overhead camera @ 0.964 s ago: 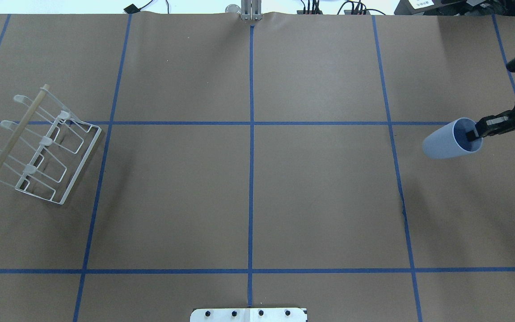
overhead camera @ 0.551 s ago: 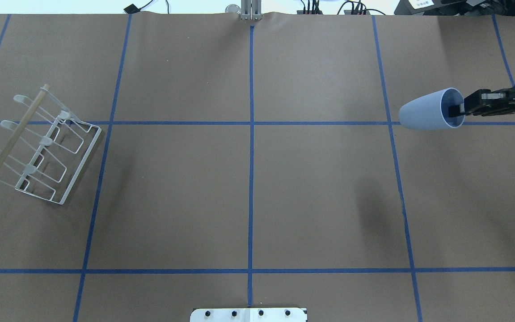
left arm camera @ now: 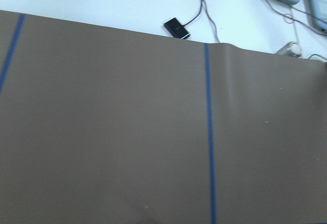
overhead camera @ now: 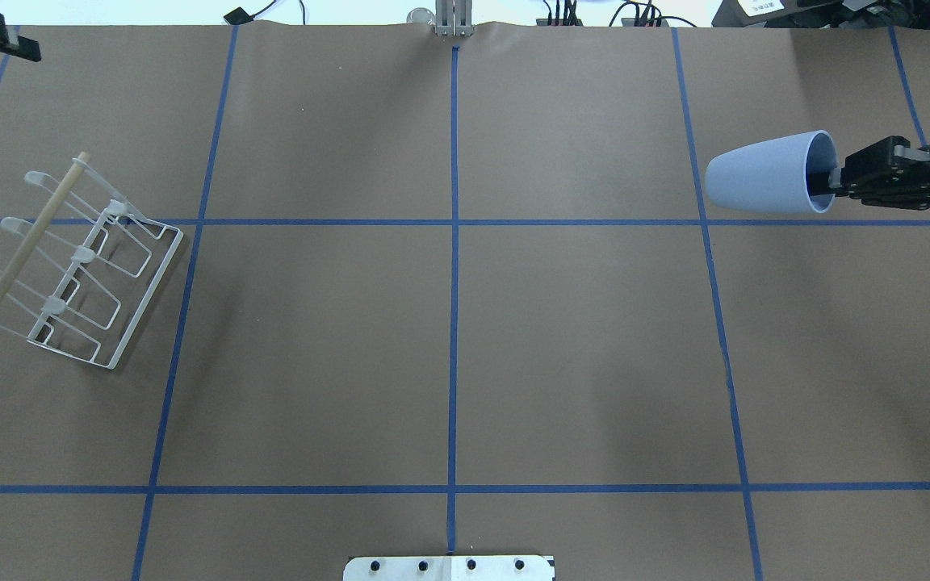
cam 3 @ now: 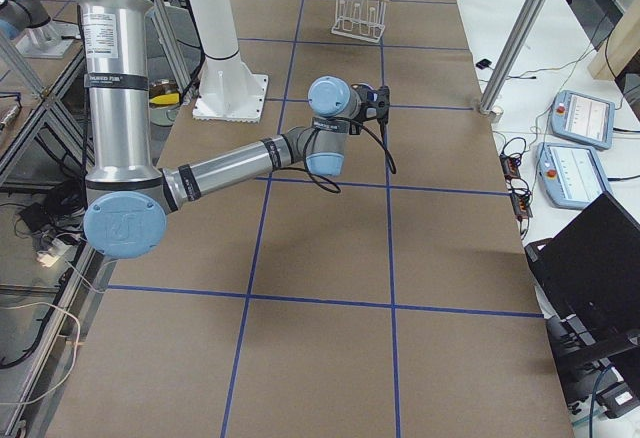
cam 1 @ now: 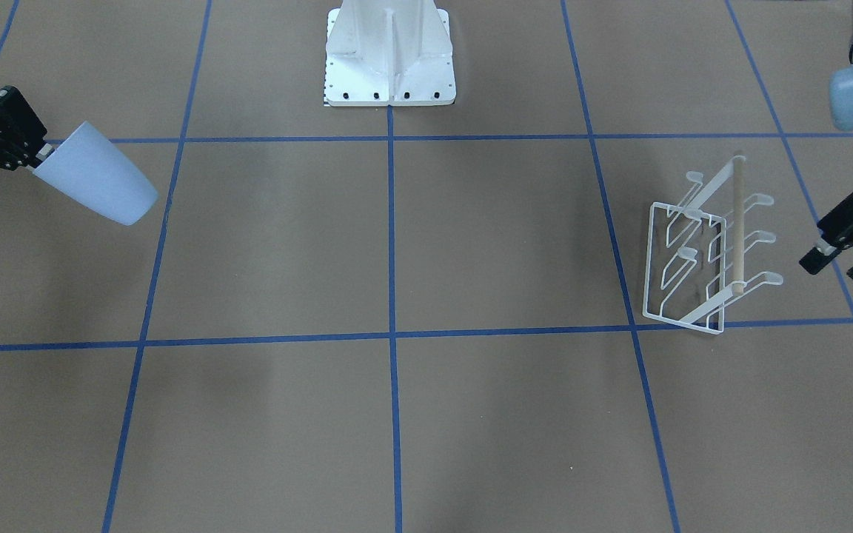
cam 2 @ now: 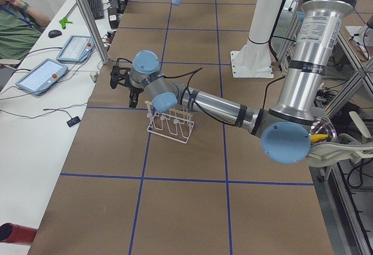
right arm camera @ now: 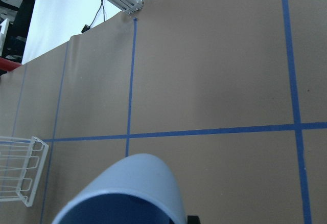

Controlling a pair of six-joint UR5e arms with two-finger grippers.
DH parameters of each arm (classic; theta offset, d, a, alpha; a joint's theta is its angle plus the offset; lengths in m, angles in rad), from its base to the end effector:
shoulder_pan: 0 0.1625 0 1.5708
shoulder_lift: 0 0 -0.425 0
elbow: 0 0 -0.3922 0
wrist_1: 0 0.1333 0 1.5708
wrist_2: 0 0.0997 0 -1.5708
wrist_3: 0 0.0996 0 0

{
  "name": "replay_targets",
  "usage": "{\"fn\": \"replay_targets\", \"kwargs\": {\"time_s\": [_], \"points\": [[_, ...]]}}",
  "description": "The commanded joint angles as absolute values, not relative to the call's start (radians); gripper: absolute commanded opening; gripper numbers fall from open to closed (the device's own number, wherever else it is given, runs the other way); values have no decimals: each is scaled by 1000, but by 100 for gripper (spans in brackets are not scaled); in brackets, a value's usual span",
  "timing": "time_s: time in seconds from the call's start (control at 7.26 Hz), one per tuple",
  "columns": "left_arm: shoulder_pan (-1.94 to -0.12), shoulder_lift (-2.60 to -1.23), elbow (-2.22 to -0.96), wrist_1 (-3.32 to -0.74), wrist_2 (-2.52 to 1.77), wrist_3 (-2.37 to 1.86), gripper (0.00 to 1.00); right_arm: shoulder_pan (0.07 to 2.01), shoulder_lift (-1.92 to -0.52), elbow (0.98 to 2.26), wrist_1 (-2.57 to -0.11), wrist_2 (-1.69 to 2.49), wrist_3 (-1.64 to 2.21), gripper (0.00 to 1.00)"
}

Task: Hang cup on cup holder
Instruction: 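Grasp the cup base with the right gripper and lift it, then move the left gripper toward the cup's open end while the right arm holds it out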

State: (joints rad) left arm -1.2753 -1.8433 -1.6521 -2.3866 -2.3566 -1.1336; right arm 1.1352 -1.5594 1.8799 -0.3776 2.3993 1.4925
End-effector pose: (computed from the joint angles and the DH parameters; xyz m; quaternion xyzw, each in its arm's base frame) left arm 0.1105 -0.5789 0.3716 0.1760 0.5753 -0.1204 0.7896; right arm -0.1356 -0.4332 0.3682 0.1180 -0.6832 0.0969 0.7141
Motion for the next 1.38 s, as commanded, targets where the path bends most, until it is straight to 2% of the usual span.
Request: {"fn": "replay_targets", "kwargs": {"time_s": [0.0,0.28,0.69,0.96,1.24], "points": [[-1212,-1954,-1660,-2506,-2355,-1447,98,1134,-1559,1872,-260,2401,1616,0],[-1117,-1971,-1687,-2601,-2352,-1524,98,1128,-1552,1876,-142,2402,1684,0],[-988,-1997,-1803,-2750,-2263,-1801,98,1063,-1516,1876,53,2399,1809,0],[-806,-2020,-1891,-2772,-2034,-1929,98,1011,-1477,1878,141,2399,1858,0],[-761,-2046,-1950,-2770,-1982,-2026,98,971,-1450,1887,197,2393,1861,0]]}}
